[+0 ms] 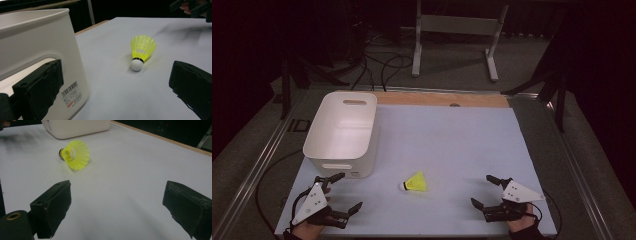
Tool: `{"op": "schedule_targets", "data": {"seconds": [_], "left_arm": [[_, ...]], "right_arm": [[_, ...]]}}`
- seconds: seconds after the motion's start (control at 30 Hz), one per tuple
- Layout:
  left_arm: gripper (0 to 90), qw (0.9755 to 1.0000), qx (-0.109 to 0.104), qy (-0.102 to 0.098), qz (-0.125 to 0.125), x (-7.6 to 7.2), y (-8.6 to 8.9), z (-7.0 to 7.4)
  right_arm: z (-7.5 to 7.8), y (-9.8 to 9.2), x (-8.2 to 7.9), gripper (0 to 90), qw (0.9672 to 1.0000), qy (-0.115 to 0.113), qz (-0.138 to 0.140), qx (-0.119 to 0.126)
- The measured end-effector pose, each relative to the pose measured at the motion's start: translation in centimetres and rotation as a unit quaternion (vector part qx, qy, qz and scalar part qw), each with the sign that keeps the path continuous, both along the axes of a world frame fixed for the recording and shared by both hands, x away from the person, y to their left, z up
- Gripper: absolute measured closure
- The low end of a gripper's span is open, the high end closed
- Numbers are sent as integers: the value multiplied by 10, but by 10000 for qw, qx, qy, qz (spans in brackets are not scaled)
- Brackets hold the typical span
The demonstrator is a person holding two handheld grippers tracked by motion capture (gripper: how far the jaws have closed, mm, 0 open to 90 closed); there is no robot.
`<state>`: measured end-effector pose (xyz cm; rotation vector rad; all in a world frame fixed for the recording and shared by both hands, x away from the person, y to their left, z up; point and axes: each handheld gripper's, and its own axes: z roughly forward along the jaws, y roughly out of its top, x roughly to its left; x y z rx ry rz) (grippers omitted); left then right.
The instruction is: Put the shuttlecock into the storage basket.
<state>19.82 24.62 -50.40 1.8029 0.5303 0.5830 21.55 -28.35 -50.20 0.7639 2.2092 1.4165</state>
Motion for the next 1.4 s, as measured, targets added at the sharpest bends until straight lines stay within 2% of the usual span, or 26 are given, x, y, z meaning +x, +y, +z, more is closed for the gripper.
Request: {"op": "schedule_targets", "data": {"seconds": [0.47, 0.9, 1.0, 1.3, 1.4], "left_arm": [[0, 9999, 92, 42, 26, 0, -1, -1], [0, 9999, 98, -24, -35, -2, -3, 5], [0, 10000, 76, 24, -56, -2, -3, 6], [0, 9998, 68, 106, -164, 0, -7, 20], [0, 9996, 96, 120, -235, 2, -10, 30]], "right_arm": [[1, 3, 1, 80, 10000, -76, -15, -46], [2, 2, 1, 80, 10000, -63, -23, 3], [3, 2, 0, 80, 10000, -61, -22, 21], [4, 1, 0, 80, 10000, -64, -46, 56], [4, 1, 0, 80, 9999, -52, -52, 78]]}}
